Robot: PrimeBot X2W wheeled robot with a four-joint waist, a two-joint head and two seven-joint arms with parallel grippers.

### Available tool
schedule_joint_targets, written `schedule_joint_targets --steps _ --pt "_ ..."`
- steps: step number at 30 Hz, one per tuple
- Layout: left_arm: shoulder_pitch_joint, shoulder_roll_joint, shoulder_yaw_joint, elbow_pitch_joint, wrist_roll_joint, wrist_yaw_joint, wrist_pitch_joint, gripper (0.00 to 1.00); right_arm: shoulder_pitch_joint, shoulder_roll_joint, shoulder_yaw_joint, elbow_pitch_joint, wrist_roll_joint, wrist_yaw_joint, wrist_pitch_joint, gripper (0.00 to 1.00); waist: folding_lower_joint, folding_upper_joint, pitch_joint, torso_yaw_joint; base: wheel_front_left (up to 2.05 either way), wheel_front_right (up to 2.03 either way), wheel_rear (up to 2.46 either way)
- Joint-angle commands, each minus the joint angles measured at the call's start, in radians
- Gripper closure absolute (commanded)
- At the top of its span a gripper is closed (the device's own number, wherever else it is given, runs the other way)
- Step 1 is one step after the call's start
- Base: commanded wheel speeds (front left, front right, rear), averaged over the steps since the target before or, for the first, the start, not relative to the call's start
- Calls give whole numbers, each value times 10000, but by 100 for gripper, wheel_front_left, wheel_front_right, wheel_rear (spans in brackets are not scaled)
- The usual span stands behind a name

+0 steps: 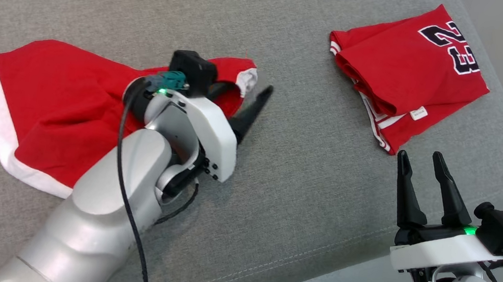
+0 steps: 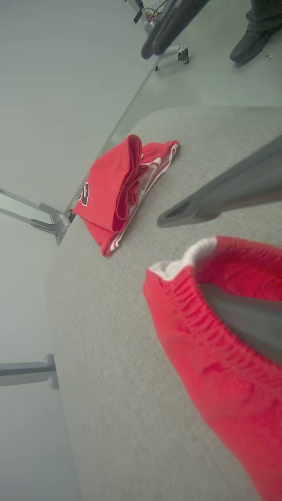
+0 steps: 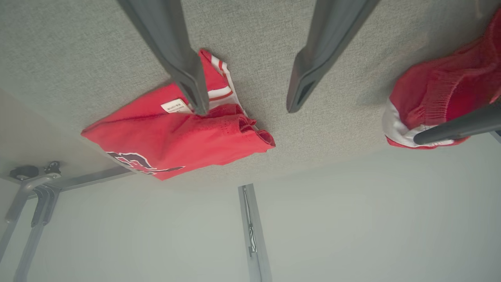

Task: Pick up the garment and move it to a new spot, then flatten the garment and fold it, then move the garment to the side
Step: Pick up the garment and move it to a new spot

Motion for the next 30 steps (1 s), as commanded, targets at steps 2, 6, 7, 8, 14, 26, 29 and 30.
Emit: schedule_joint_targets --steps 2,6,7,8,14,26,29,30 --pt "-572 -5 -69 -576 353 -164 -349 0 -170 -73 136 -248 -114 0 -132 0 0 0 -85 430 0 0 0" --pt "-495 164 -516 -2046 948 -94 -814 0 -311 -73 -91 -293 -493 0 -132 0 0 0 -254 1263 0 0 0" --pt "-420 269 -496 -2383 1016 3 -857 0 -327 -73 -132 -310 -578 0 -132 0 0 0 -295 1453 0 0 0" --pt "-332 398 -451 -2723 1083 121 -902 0 -338 -73 -173 -319 -662 0 -132 0 0 0 -342 1646 0 0 0" --pt "390 1085 -454 -4034 792 280 -222 0 -347 -72 -396 -276 -986 0 -133 0 0 0 -596 2567 0 0 0" --pt "2448 2676 763 -5942 353 1715 -338 0 -78 -93 -719 -515 -1272 0 -133 0 0 0 -1233 3672 0 0 0" --pt "3205 3173 1680 -6308 277 2490 -897 0 4 -152 -692 -666 -1351 0 -133 0 0 0 -1396 3951 0 0 0" --pt "3481 3337 2027 -6397 249 2771 -1100 0 37 -185 -656 -698 -1377 0 -133 0 0 0 -1455 4041 0 0 0"
